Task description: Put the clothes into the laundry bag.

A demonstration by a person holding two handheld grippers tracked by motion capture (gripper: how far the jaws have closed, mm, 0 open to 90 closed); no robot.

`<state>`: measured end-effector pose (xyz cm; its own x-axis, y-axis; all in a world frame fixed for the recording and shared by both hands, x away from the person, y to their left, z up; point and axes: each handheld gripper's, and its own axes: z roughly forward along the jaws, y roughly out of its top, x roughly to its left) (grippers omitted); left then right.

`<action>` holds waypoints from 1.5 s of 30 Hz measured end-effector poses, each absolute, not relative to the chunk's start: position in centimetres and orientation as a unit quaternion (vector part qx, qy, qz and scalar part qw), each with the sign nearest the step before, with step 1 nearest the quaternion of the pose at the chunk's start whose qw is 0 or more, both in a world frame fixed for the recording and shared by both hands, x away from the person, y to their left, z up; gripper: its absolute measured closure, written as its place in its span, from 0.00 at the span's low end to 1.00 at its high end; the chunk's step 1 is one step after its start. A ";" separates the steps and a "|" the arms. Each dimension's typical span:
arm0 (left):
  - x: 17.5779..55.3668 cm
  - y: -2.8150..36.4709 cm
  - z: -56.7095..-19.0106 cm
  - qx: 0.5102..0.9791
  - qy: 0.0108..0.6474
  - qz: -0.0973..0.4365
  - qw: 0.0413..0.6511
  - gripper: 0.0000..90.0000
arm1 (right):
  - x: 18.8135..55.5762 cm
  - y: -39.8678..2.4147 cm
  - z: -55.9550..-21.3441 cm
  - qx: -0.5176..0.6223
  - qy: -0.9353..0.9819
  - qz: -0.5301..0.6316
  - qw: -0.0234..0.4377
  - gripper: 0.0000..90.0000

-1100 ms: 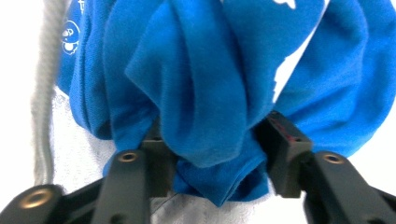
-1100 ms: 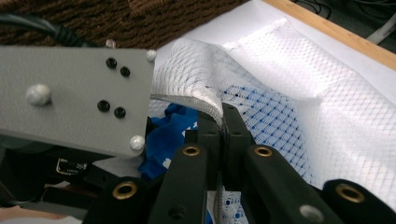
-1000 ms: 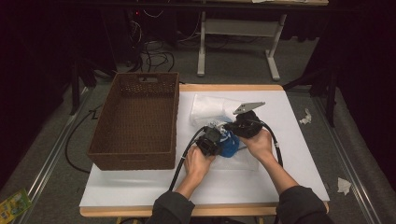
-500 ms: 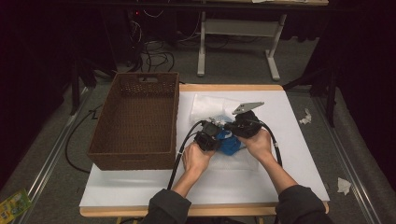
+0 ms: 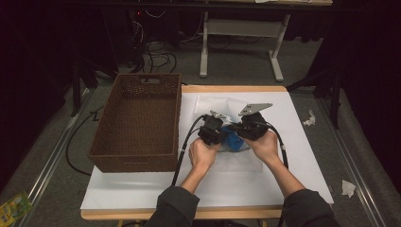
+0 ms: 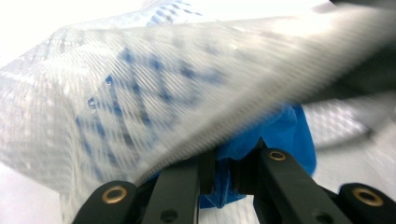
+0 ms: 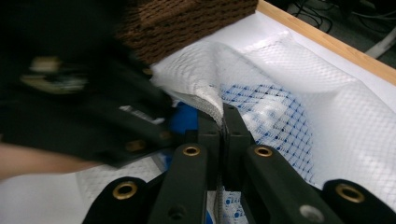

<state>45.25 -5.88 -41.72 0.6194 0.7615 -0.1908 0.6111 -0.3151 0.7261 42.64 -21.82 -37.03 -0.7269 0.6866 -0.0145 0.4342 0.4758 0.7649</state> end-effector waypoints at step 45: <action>43.4 -6.9 -42.6 0.846 0.394 0.129 0.334 0.86 | 42.7 -23.3 -37.8 0.351 0.841 0.376 0.168 1.00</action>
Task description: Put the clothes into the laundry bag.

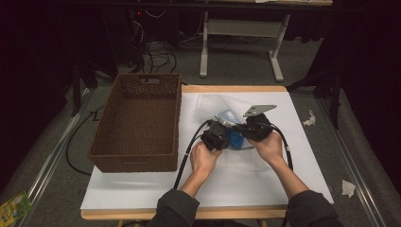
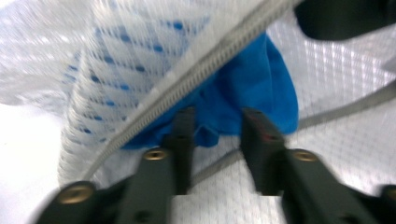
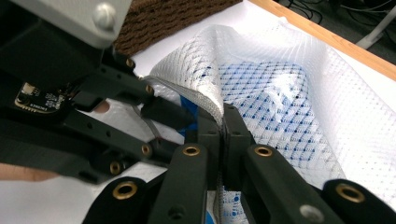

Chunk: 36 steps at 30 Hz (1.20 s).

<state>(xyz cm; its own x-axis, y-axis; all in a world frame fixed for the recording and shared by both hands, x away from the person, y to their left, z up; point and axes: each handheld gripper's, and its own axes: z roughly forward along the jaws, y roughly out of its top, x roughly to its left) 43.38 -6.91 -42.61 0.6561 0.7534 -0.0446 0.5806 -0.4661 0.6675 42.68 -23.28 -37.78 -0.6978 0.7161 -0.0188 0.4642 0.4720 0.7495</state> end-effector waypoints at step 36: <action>40.5 -4.9 -40.3 0.848 0.351 0.137 0.373 0.67 | 42.1 -22.7 -38.0 0.347 0.846 0.368 0.168 0.99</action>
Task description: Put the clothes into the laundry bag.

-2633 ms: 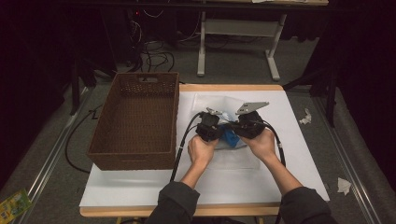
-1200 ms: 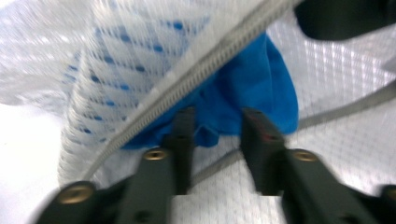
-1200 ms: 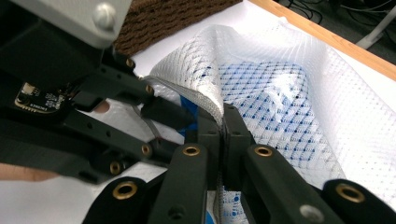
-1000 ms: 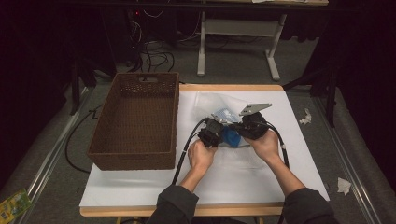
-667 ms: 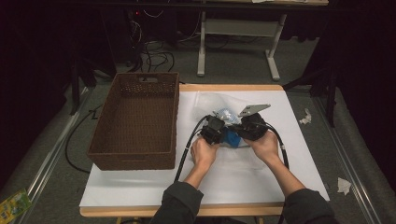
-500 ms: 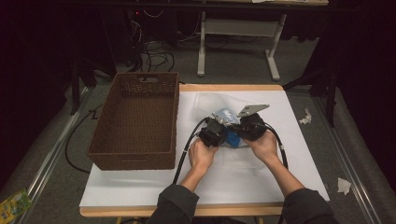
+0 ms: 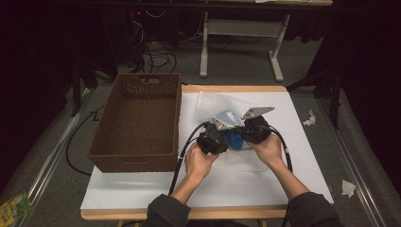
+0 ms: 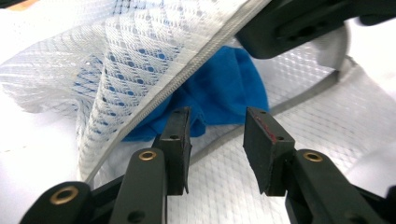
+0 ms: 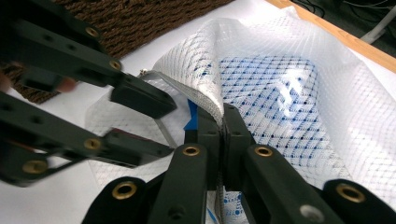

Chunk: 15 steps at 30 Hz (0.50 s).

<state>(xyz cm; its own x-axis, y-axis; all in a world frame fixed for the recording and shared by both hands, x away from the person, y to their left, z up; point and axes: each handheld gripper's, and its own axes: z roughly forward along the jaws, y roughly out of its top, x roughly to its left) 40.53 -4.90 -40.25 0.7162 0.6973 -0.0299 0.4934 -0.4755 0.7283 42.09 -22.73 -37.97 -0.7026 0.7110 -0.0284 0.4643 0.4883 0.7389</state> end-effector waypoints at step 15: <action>38.1 -1.1 -39.5 0.821 0.368 0.175 0.400 0.50 | 41.7 -23.0 -38.0 0.351 0.843 0.371 0.168 0.99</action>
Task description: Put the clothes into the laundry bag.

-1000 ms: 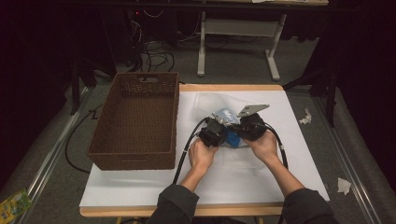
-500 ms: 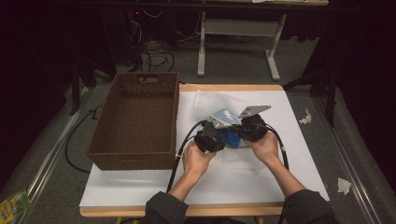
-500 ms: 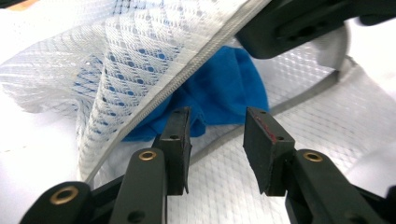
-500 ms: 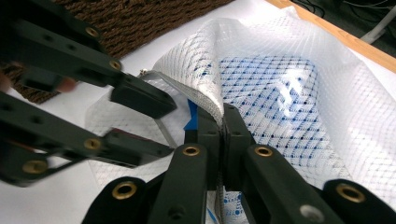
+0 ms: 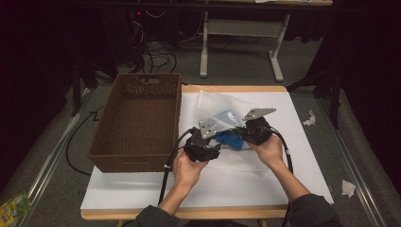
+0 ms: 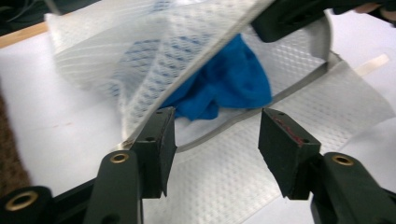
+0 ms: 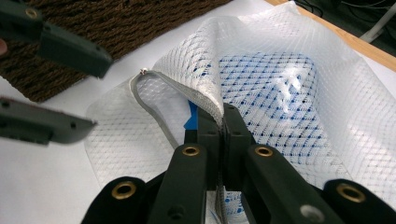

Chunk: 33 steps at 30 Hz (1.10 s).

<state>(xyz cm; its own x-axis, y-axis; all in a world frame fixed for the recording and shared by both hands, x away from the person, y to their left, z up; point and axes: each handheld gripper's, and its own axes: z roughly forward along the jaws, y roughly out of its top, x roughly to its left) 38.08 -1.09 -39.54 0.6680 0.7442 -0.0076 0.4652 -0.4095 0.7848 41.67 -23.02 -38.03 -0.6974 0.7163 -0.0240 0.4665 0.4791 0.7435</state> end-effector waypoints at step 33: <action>39.9 -1.8 -42.4 0.816 0.403 0.213 0.356 0.50 | 39.7 -23.0 -40.1 0.332 0.852 0.364 0.176 0.98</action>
